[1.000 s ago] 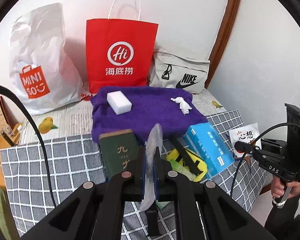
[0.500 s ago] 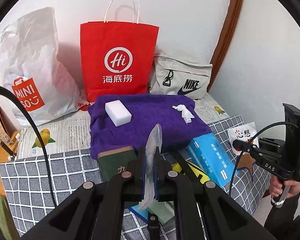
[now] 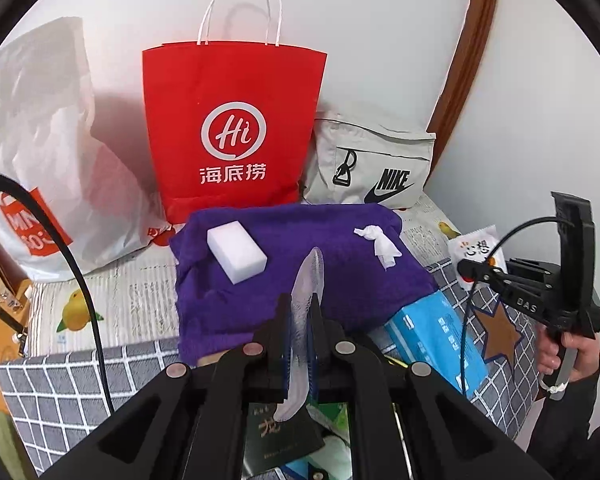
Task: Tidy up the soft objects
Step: 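Carry the snack packet onto the purple towel and open the right tool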
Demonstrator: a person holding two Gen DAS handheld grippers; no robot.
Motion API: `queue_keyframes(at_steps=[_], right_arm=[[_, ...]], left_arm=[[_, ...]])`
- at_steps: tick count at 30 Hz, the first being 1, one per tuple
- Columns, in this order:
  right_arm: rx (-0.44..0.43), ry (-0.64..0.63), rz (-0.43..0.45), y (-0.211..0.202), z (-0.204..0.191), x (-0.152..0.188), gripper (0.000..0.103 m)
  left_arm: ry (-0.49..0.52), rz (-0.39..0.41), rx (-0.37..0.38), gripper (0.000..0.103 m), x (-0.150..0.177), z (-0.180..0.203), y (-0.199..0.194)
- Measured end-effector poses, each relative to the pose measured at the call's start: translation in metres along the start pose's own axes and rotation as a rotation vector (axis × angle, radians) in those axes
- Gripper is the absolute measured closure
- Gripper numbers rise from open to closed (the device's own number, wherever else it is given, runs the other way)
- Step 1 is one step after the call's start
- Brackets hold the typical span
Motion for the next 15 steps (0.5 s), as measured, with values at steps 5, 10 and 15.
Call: queue_keyframes(at_steps=[5,10,15], right_arm=[[0.005,0.002,-0.050,0.028,0.005,-0.009,0.098],[-0.003,0.008,-0.123,0.061,0.011,-0.010,0.098],[-0.030,0.012,-0.197,0.095,0.012,-0.008,0.098]], left_arm=[[0.011,-0.004,0.015,0.096,-0.010,0.000,0.012],[0.015,-0.011,0.032,0.096,-0.021,0.000,0.025],[0.015,-0.024,0.042,0.096,-0.027,-0.001,0.038]])
Point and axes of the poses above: each gripper's, at about its wrist camera, not at the fingertips, and y roughly the way its jaws point, z to its right, x to its underside, the point moved 3 cm from there along y, roughly the way its jaws point, and after that the axes turned 2 degrees about y, right-handed, at the moved point
